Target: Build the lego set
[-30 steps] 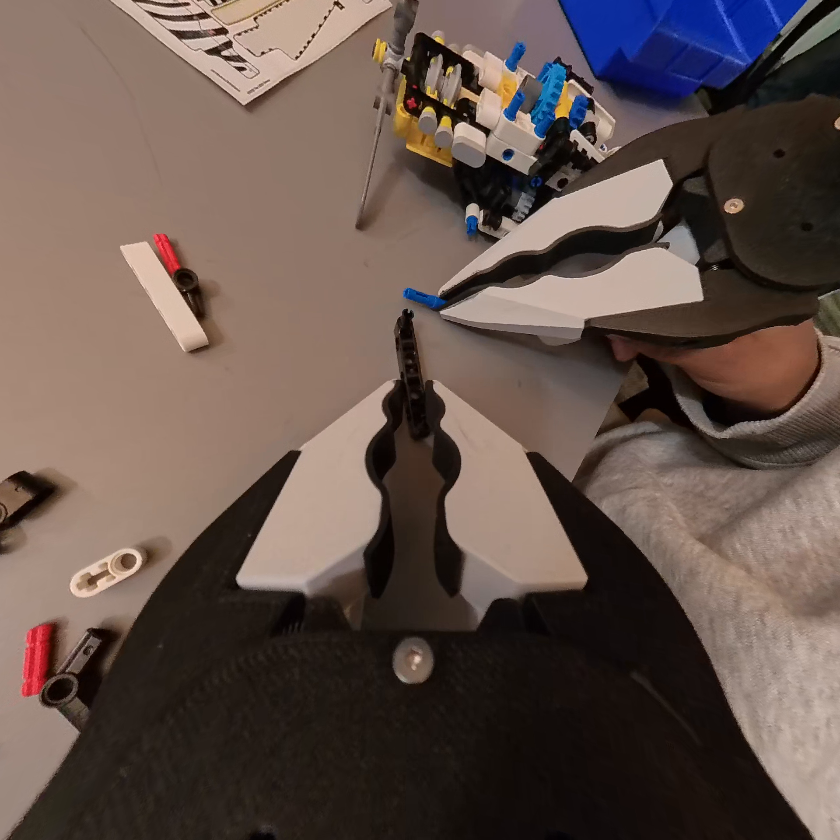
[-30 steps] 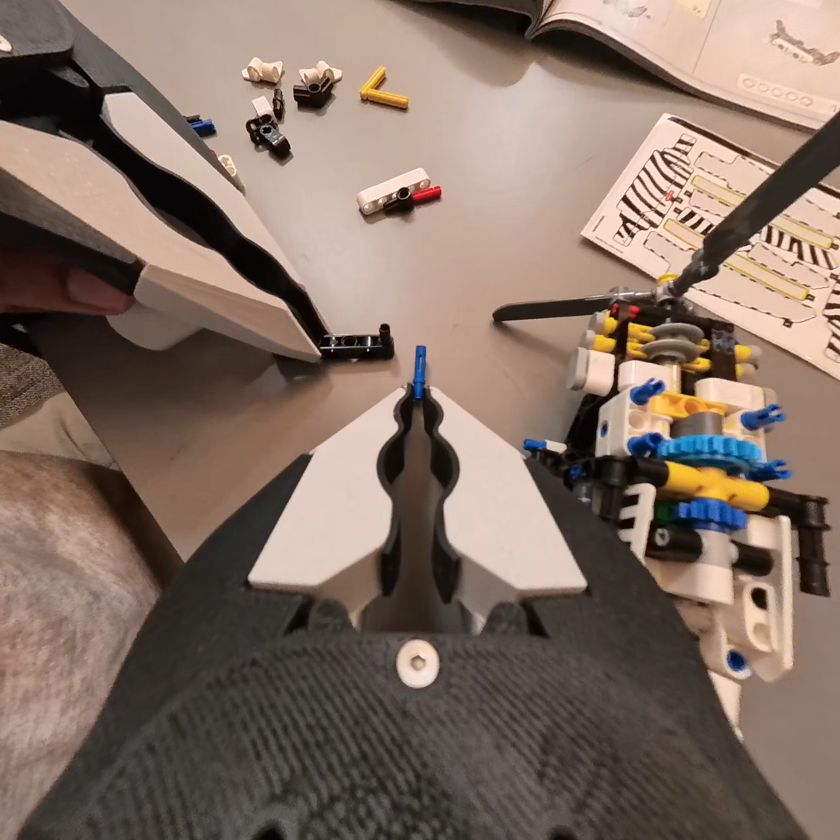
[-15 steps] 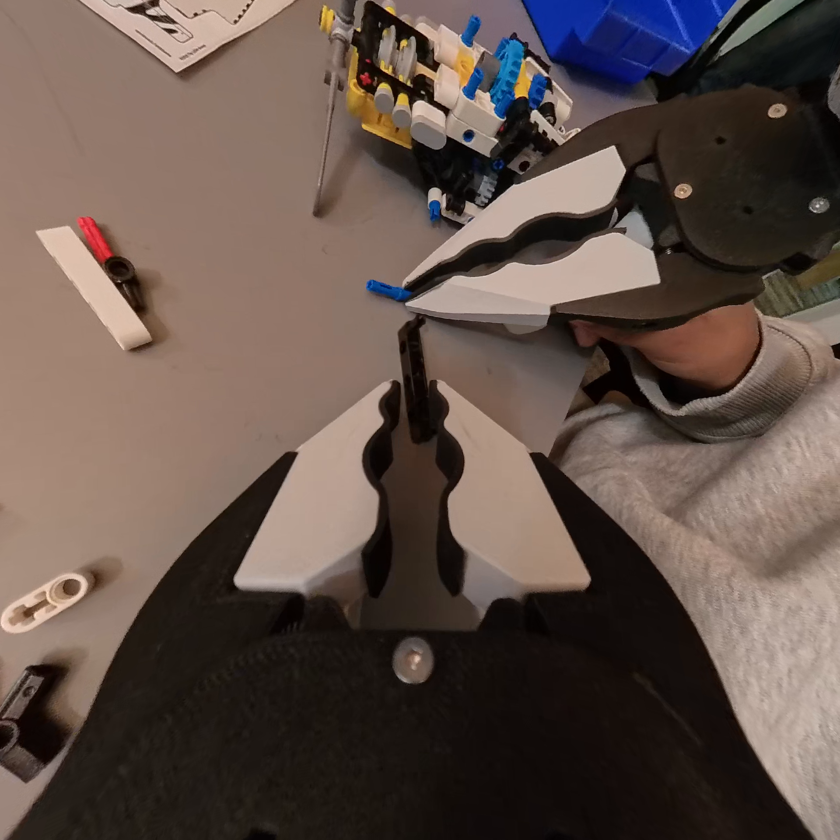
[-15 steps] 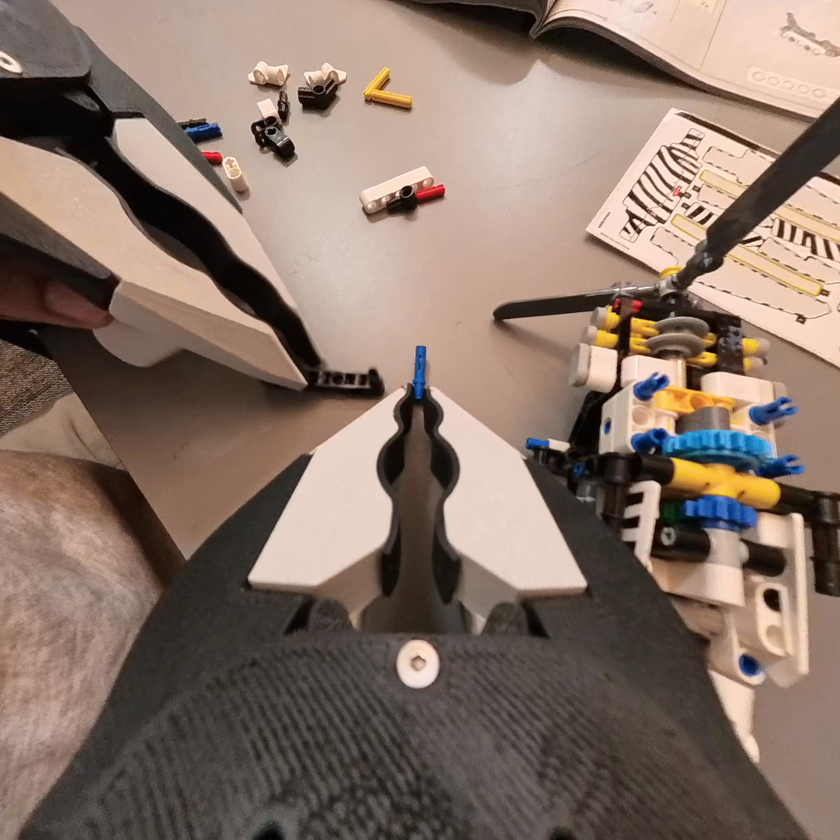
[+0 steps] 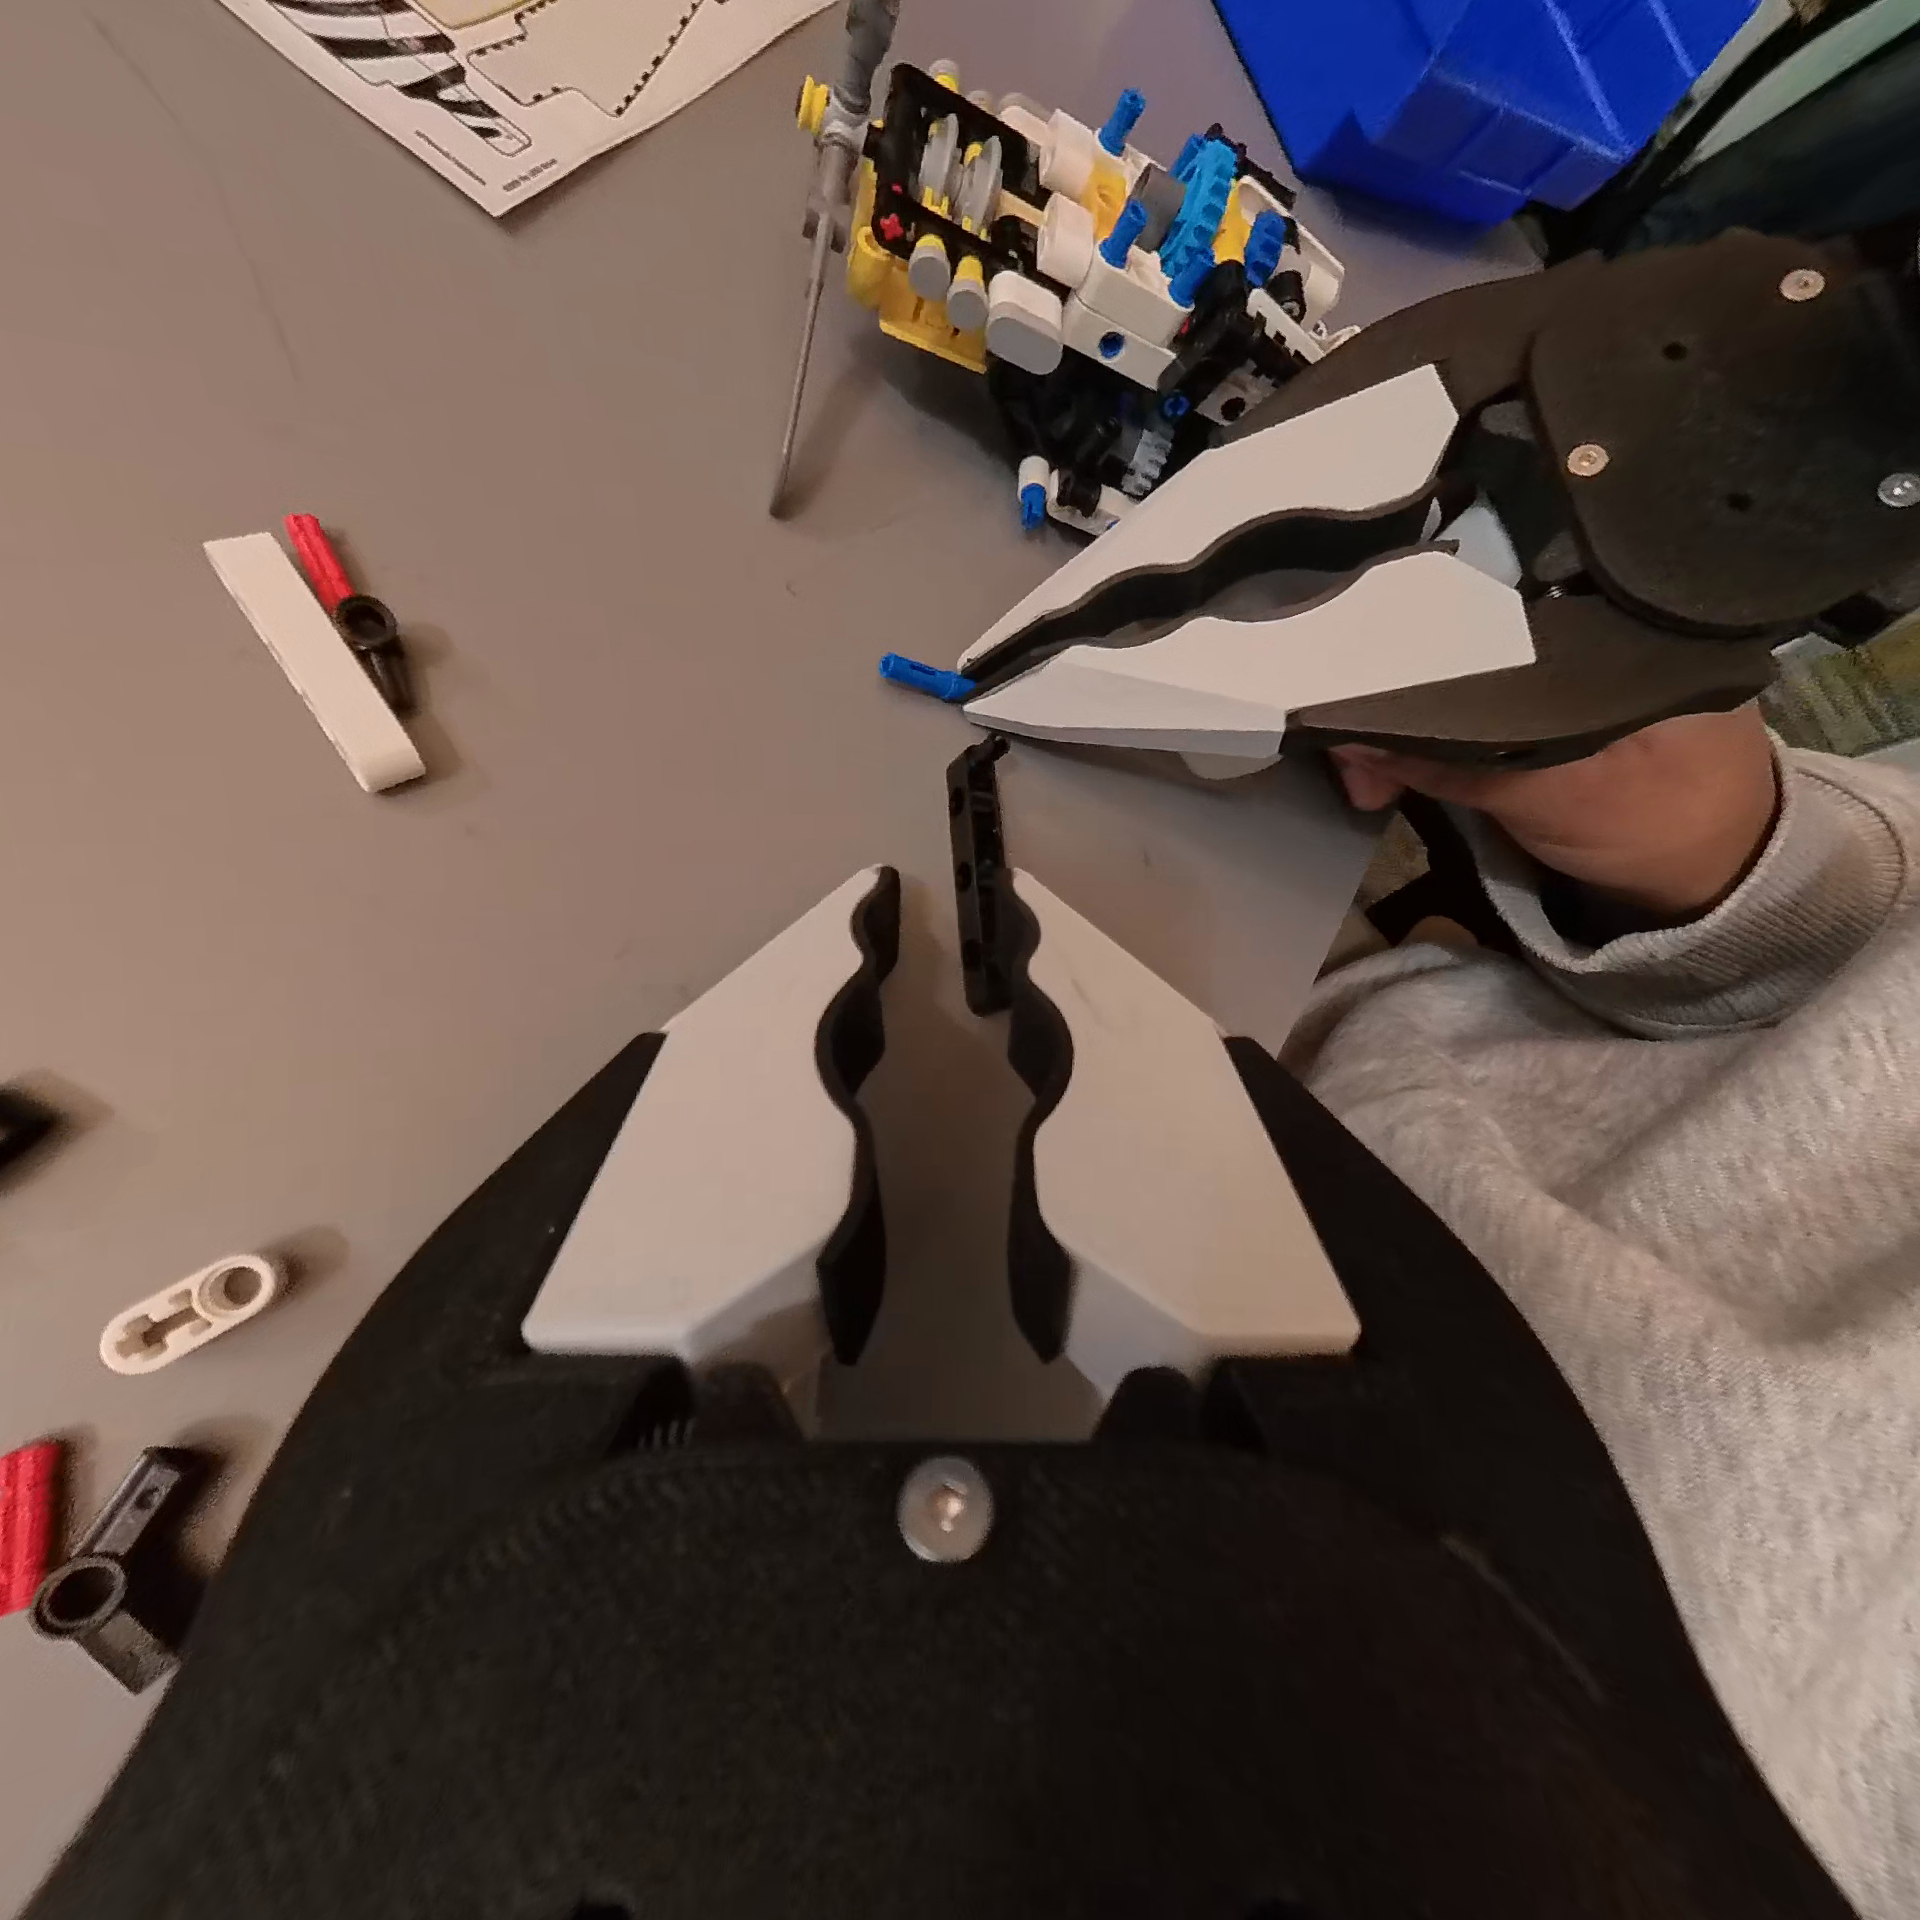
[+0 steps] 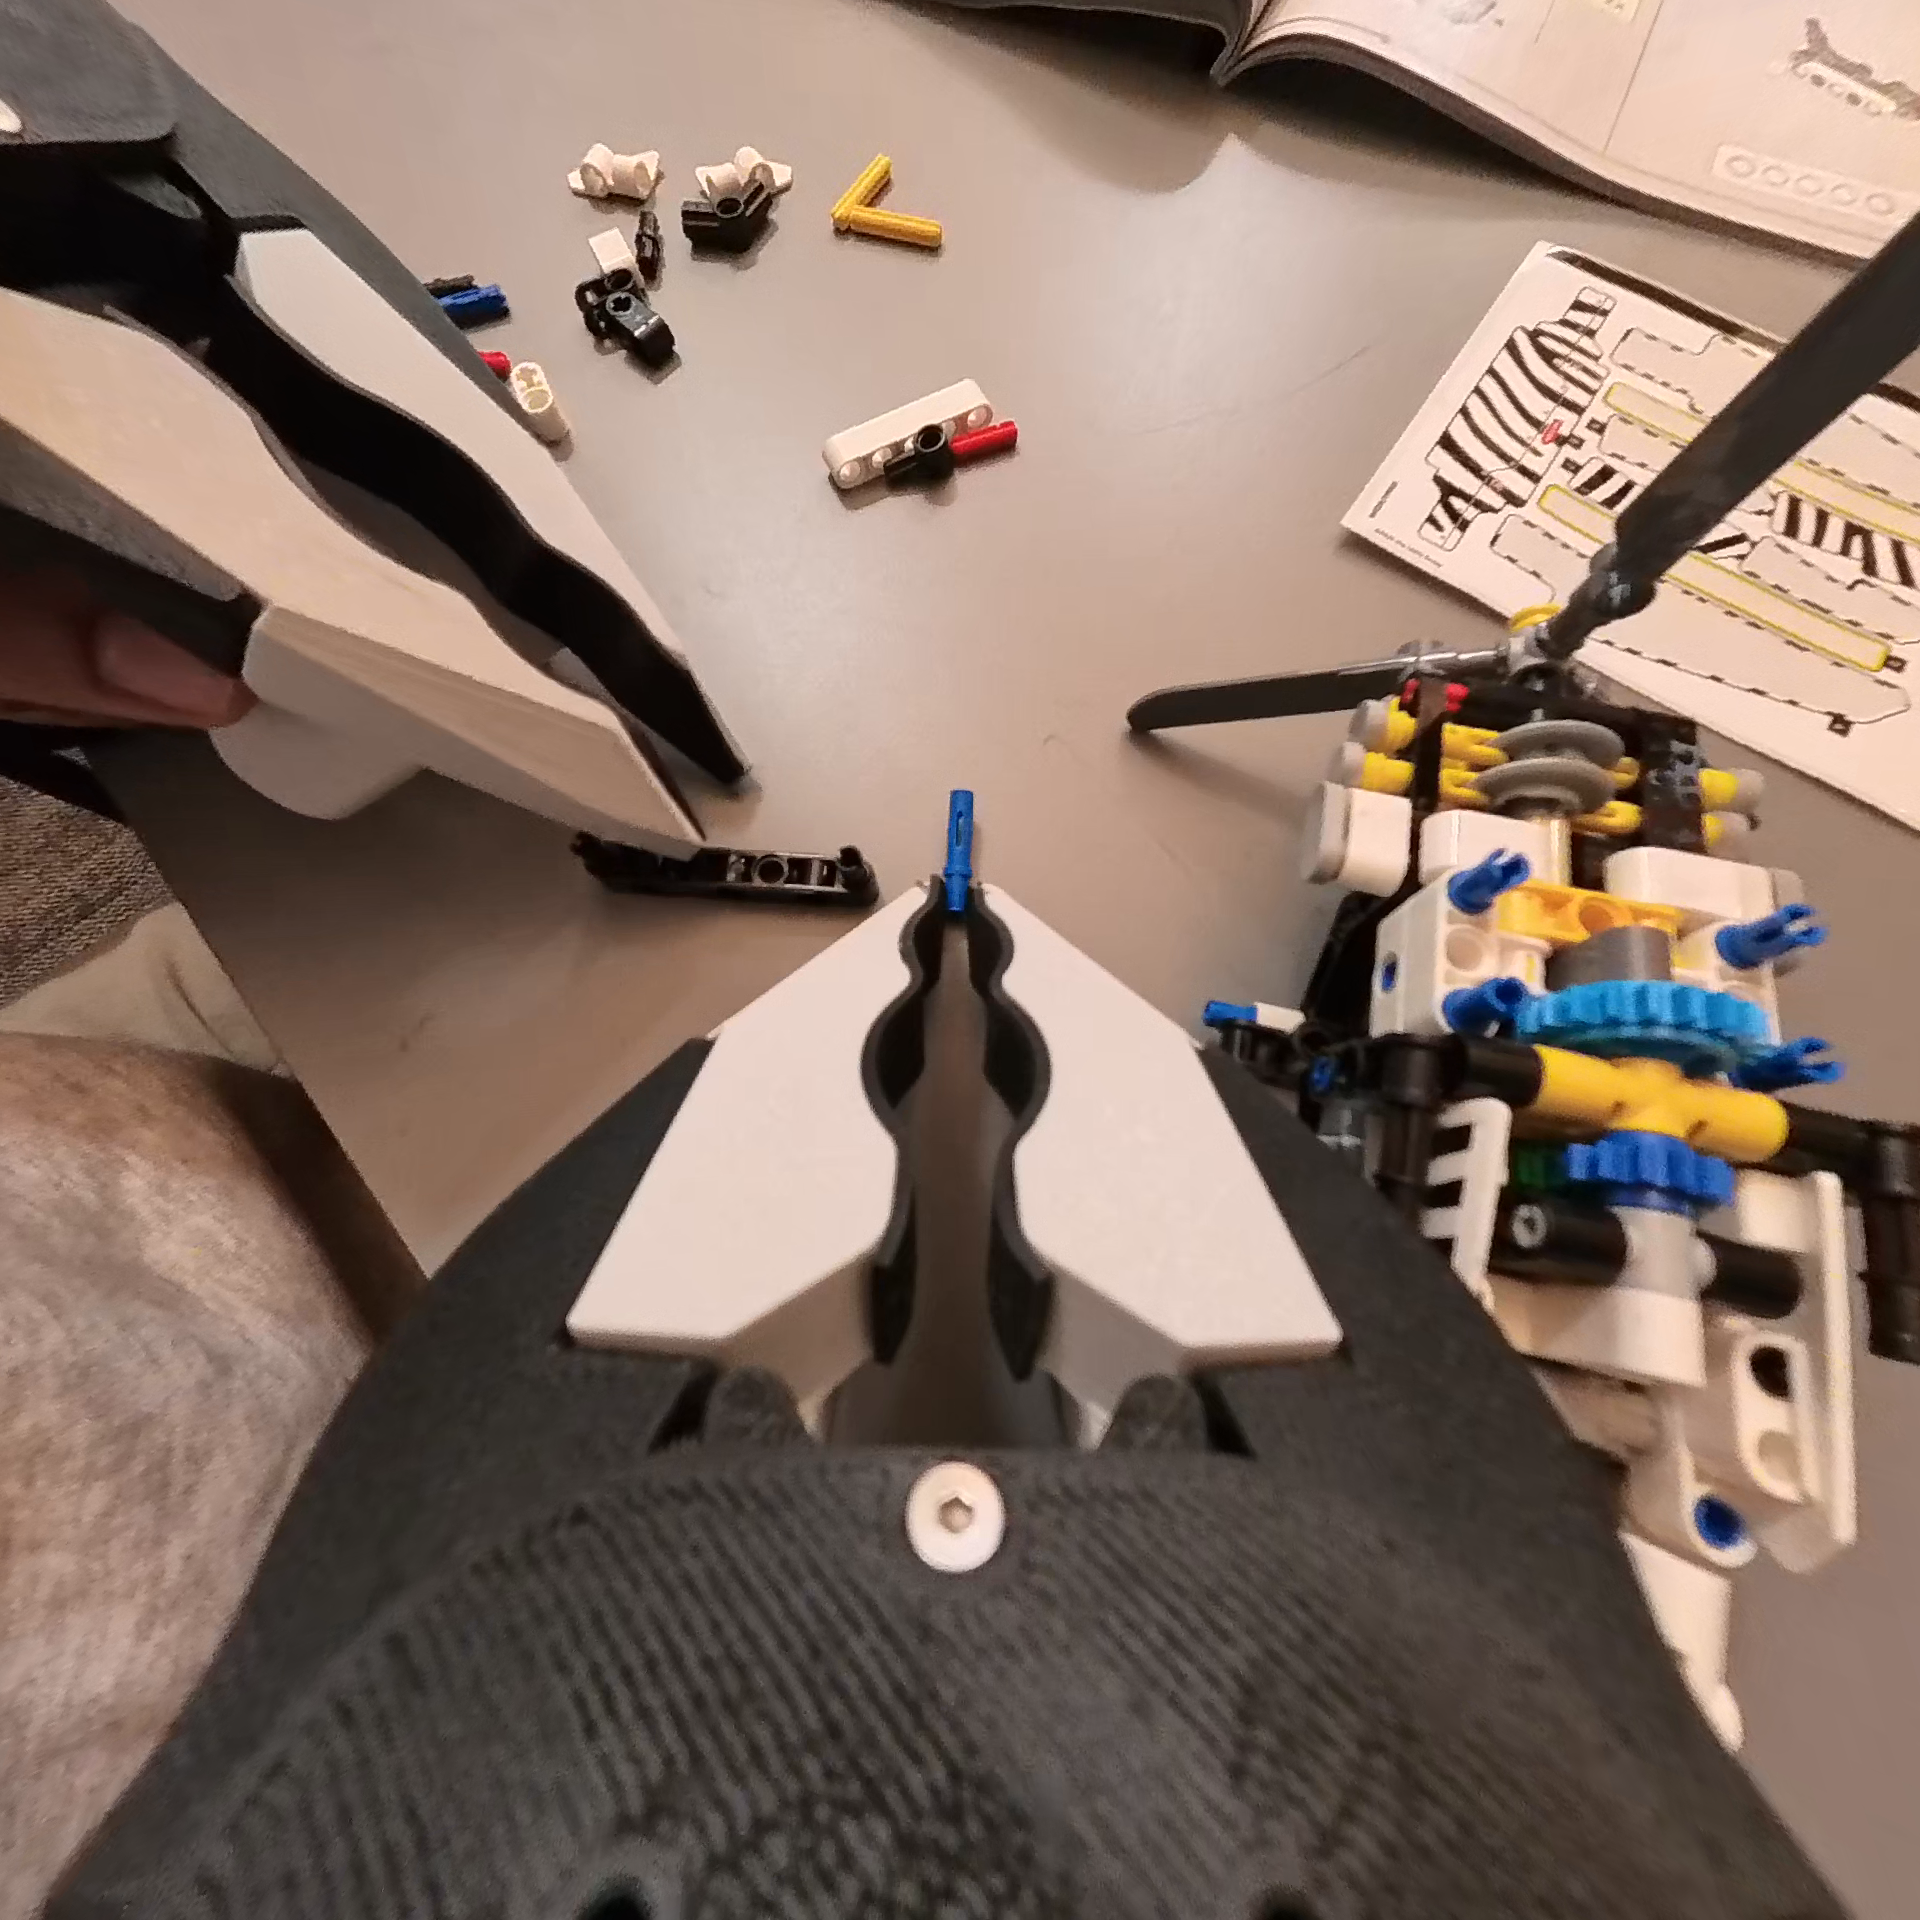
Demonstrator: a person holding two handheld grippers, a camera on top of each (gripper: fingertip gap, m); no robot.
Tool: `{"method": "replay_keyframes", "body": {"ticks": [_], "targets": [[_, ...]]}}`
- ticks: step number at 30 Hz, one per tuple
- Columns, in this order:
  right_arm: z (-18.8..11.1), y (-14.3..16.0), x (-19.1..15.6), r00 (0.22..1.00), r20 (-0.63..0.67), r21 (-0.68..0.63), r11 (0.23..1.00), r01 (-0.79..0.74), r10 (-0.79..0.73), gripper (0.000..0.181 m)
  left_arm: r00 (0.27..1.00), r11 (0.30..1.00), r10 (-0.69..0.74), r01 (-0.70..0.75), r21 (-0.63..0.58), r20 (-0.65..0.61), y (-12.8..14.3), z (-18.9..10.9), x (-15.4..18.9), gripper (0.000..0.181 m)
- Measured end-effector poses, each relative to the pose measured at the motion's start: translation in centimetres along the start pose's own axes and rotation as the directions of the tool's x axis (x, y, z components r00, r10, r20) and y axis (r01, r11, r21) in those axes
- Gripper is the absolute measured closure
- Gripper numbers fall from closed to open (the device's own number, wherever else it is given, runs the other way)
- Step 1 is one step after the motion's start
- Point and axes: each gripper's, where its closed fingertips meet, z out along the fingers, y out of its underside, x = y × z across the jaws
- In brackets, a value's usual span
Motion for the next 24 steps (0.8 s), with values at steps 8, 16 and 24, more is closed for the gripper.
{"method": "replay_keyframes", "body": {"ticks": [8, 16, 24], "targets": [[0.0, 0.0, 0.0, 1.0, 0.001, 0.0, 1.0, -0.002, 0.002, 0.179, 0.999, 0.999, 0.053, -0.052, -0.005, 0.008, 0.0, 0.0, 0.9, 0.163], [0.0, 0.0, 0.0, 1.0, 0.003, 0.0, 1.0, -0.005, 0.005, 0.179, 0.995, 0.998, 0.07, -0.07, -0.011, 0.072, 1.0, -0.5, 0.5, 0.163], [0.0, 0.0, -0.1, 1.0, 0.002, 0.0, 1.0, -0.006, 0.006, 0.179, 0.994, 0.997, 0.081, -0.081, -0.01, 0.078, 1.1, -0.6, 0.7, 0.162]]}}
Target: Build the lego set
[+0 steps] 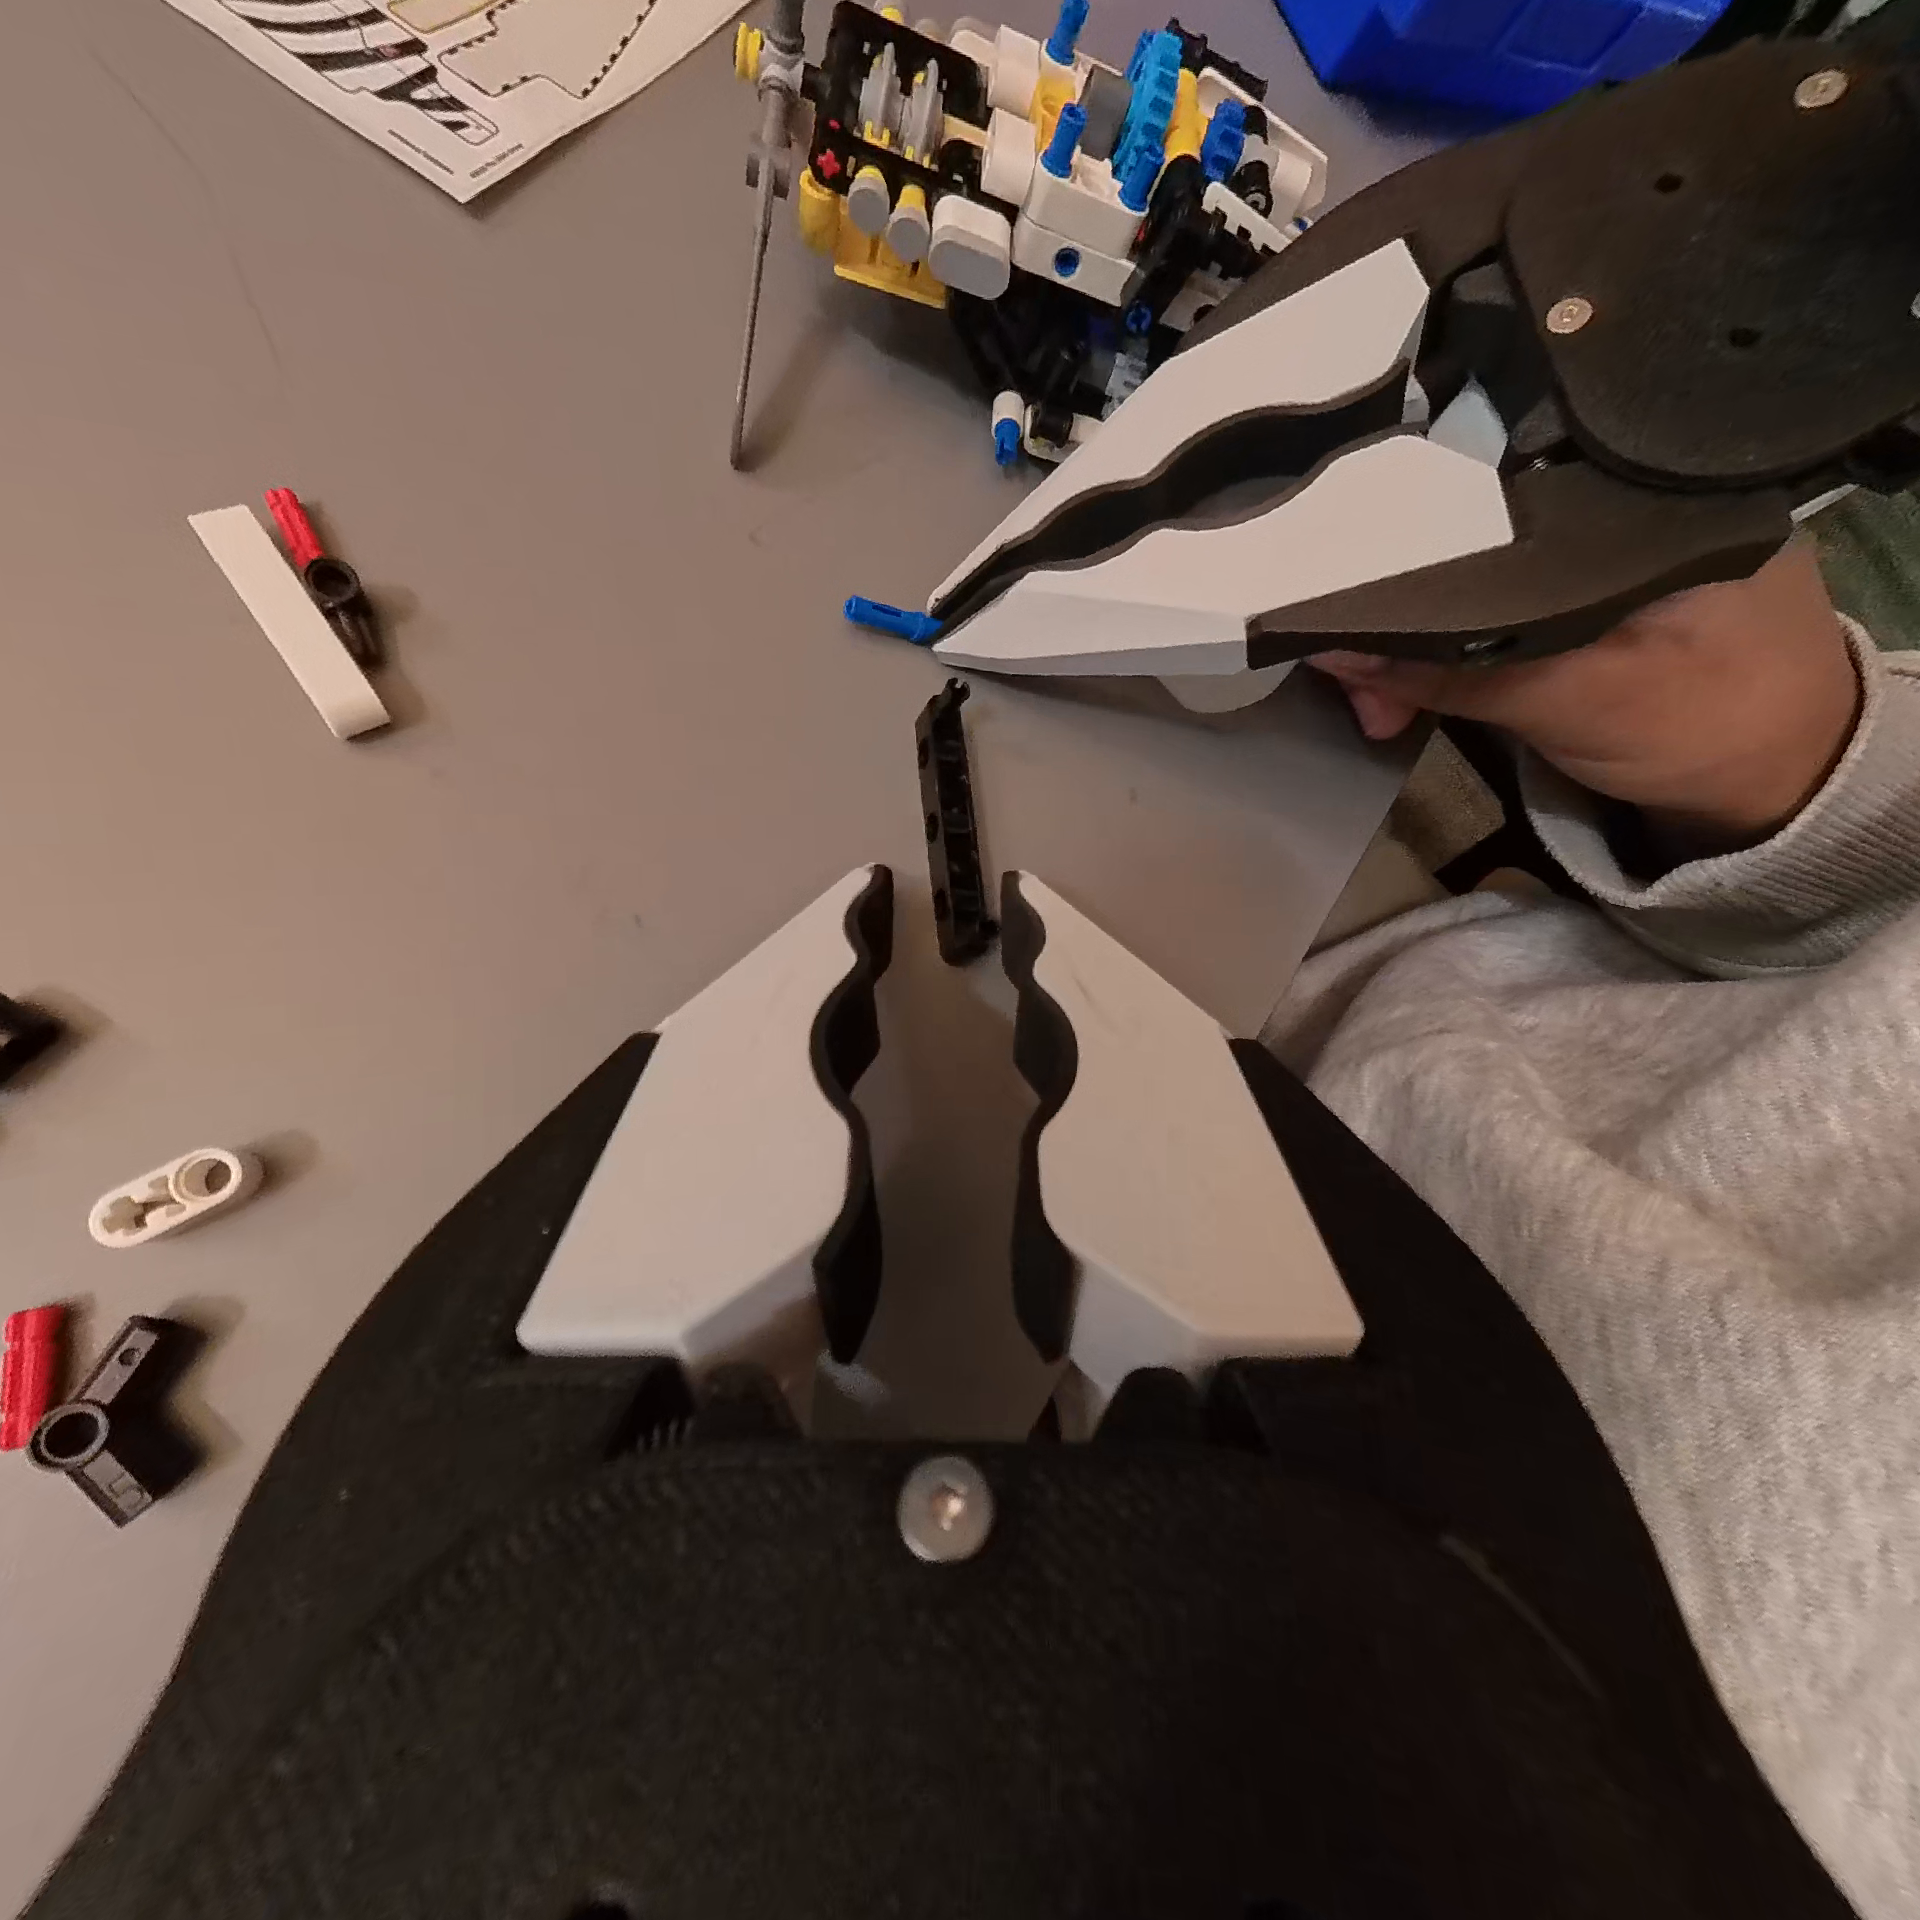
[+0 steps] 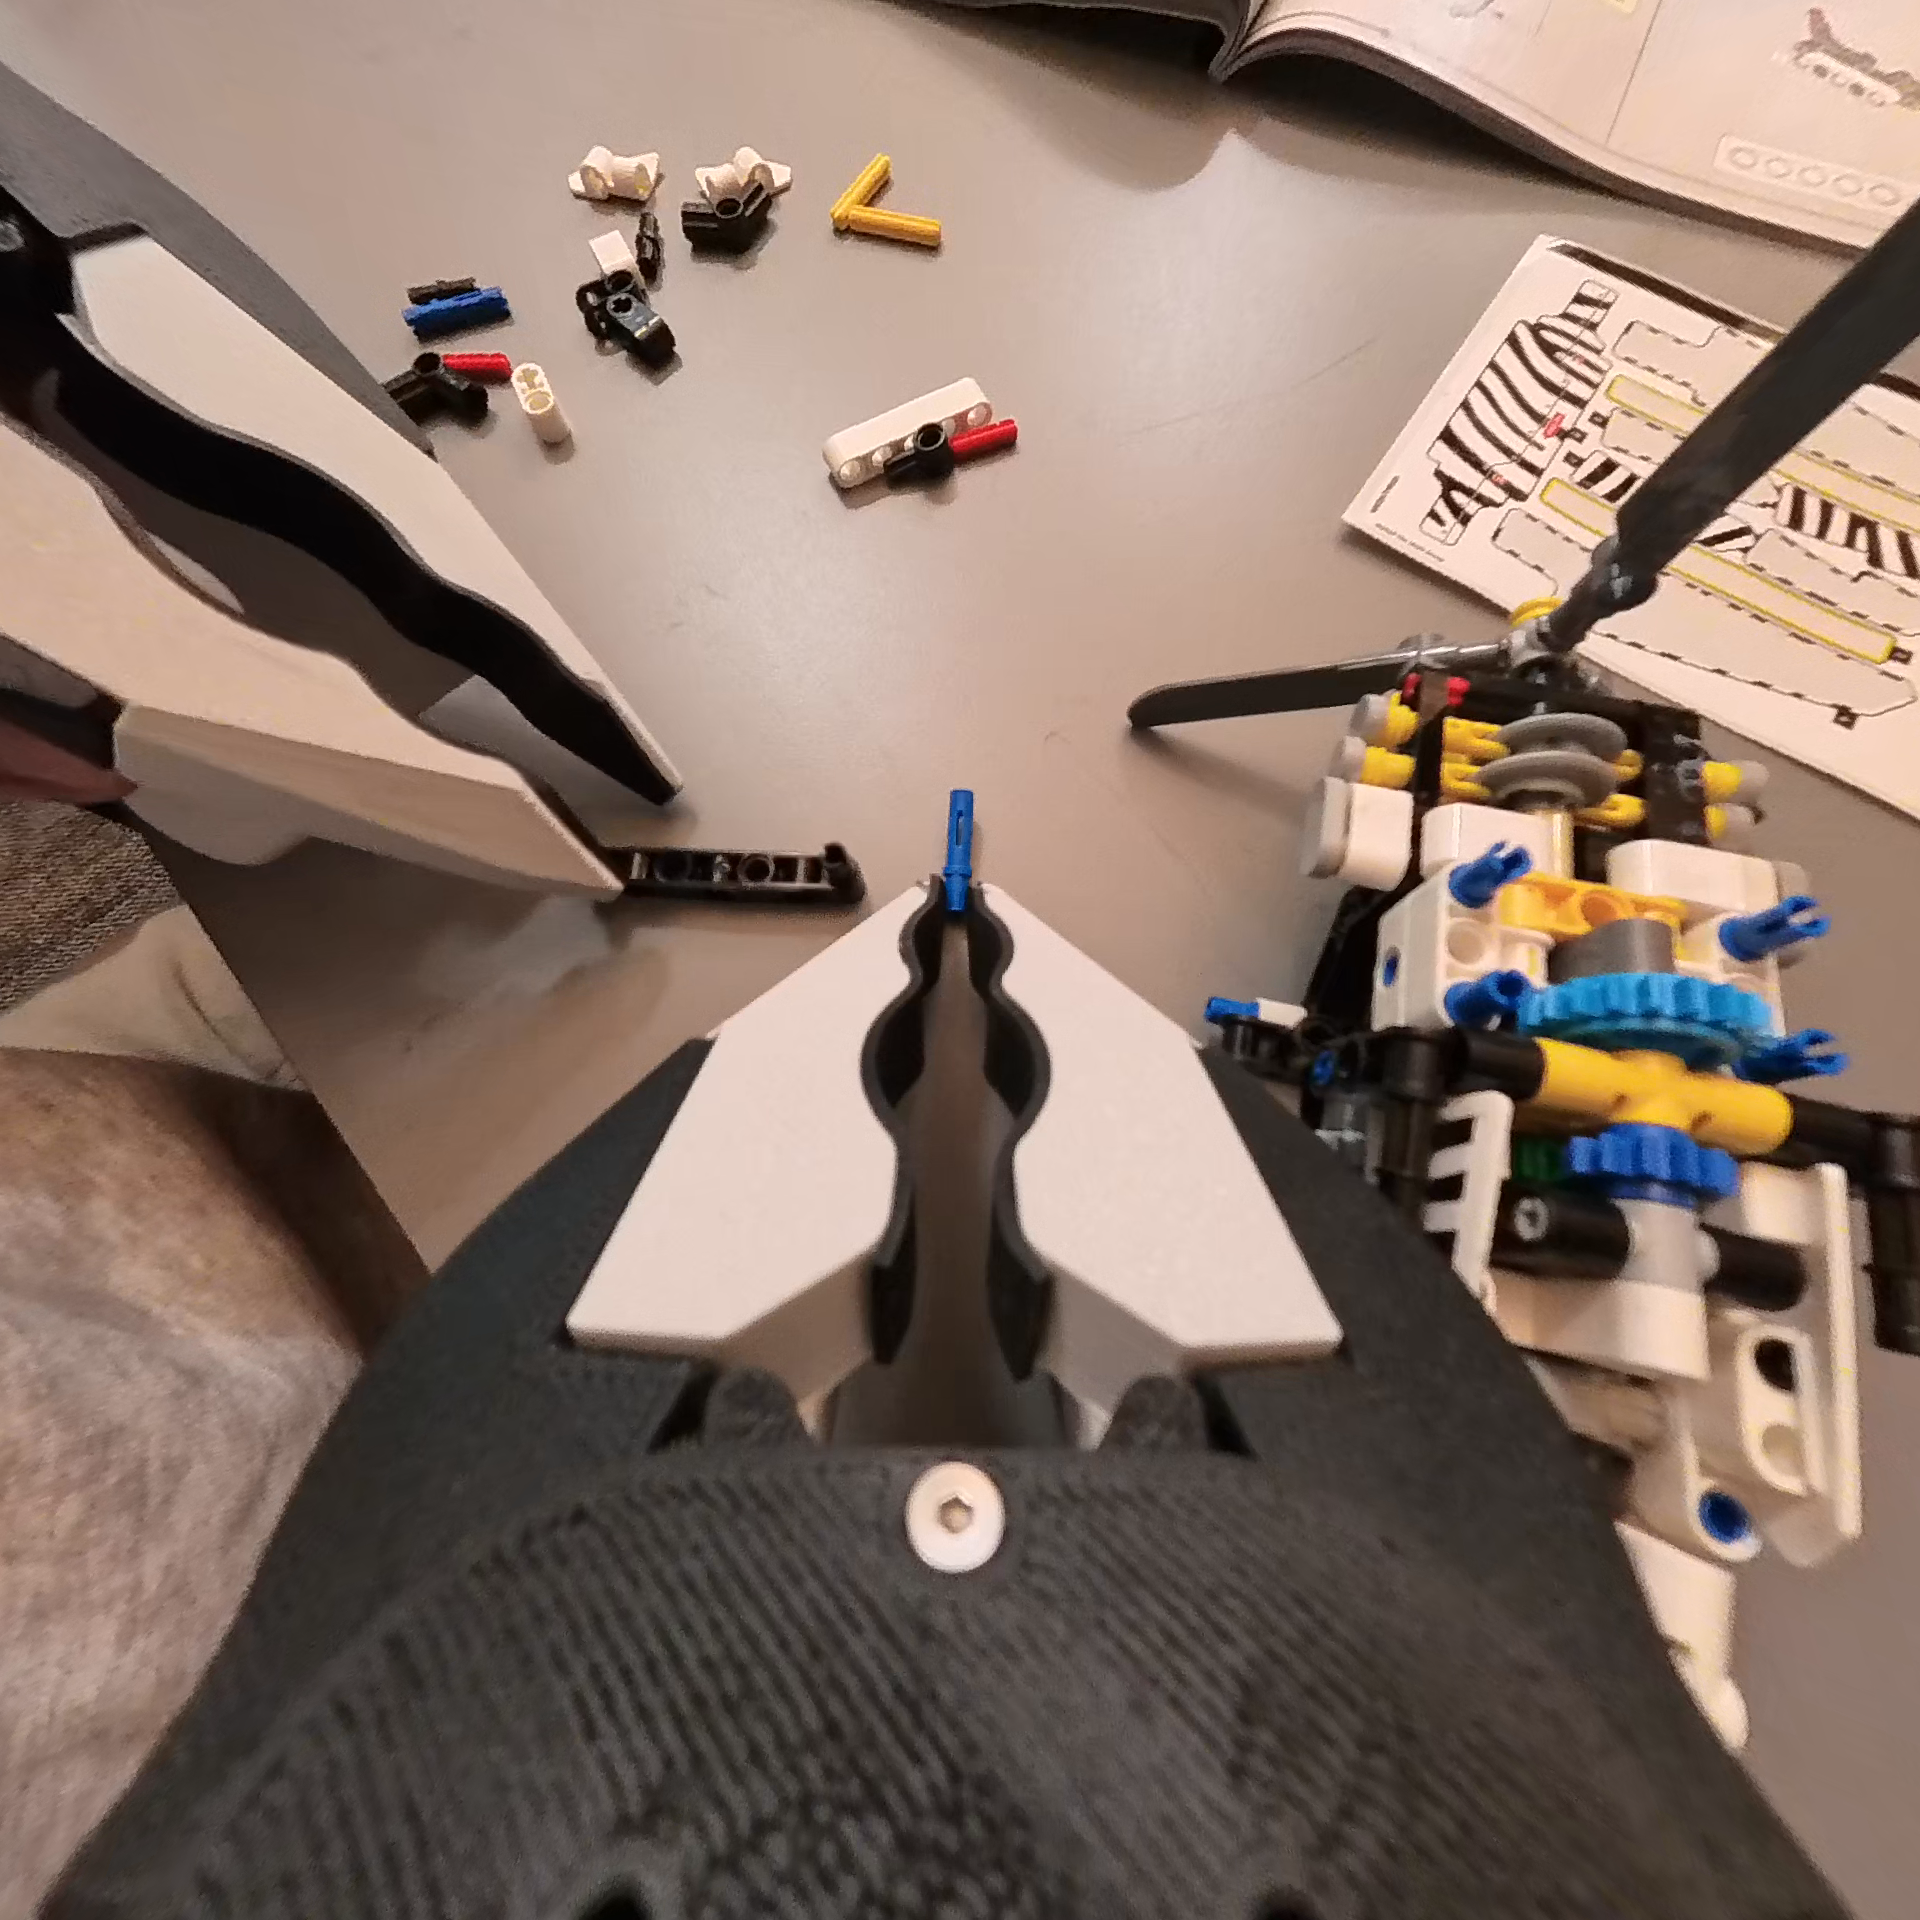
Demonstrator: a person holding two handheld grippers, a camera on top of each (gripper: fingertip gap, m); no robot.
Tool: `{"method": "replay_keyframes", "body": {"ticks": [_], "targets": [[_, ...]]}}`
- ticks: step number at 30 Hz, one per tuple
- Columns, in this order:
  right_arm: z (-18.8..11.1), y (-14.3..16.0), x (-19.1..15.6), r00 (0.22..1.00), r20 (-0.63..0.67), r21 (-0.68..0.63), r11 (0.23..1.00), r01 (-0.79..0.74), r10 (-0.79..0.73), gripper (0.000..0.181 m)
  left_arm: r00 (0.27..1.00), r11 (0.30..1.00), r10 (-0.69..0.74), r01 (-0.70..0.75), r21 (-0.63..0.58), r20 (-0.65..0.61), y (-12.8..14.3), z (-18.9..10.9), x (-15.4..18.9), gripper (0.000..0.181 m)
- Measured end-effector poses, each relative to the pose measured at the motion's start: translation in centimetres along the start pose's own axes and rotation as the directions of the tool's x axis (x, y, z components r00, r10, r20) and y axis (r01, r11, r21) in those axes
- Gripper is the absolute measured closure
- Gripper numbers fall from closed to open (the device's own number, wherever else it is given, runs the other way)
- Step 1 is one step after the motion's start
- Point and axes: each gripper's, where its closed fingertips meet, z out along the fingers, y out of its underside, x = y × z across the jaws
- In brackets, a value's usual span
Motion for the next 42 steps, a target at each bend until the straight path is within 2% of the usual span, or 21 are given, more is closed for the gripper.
{"method": "replay_keyframes", "body": {"ticks": [16, 21, 23, 27, 29, 36, 42], "targets": [[0.0, 0.0, -0.1, 1.0, 0.004, 0.0, 1.0, -0.003, 0.003, 0.179, 0.995, 0.996, 0.079, -0.075, -0.056, 0.068, 0.5, 0.2, 0.1, 0.163], [0.0, 0.0, -0.1, 1.0, 0.006, 0.0, 1.0, -0.005, 0.005, 0.179, 0.997, 0.997, 0.06, -0.058, -0.05, 0.045, 0.3, 0.1, 0.1, 0.172], [0.0, 0.0, -0.1, 1.0, 0.008, 0.0, 1.0, -0.006, 0.006, 0.179, 0.999, 0.999, 0.043, -0.043, -0.03, 0.008, 0.0, 0.1, 0.6, 0.174], [0.0, 0.0, -0.1, 1.0, 0.01, 0.0, 1.0, -0.005, 0.005, 0.179, 0.987, 0.997, -0.05, 0.058, 0.048, -0.151, -1.4, -0.4, 2.4, 0.178], [0.0, 0.0, -0.1, 1.0, 0.011, 0.0, 1.0, -0.006, 0.006, 0.179, 0.979, 0.993, -0.091, 0.103, 0.062, -0.181, -1.7, -0.6, 2.4, 0.178], [0.0, 0.0, -0.1, 1.0, 0.012, 0.0, 1.0, -0.006, 0.006, 0.179, 0.993, 0.996, -0.072, 0.076, 0.038, -0.089, -0.8, -0.4, 1.0, 0.178], [0.0, 0.0, -0.1, 1.0, 0.01, 0.0, 1.0, -0.004, 0.004, 0.179, 0.995, 0.997, -0.058, 0.062, 0.043, -0.081, -0.8, -0.6, 0.8, 0.178]]}}
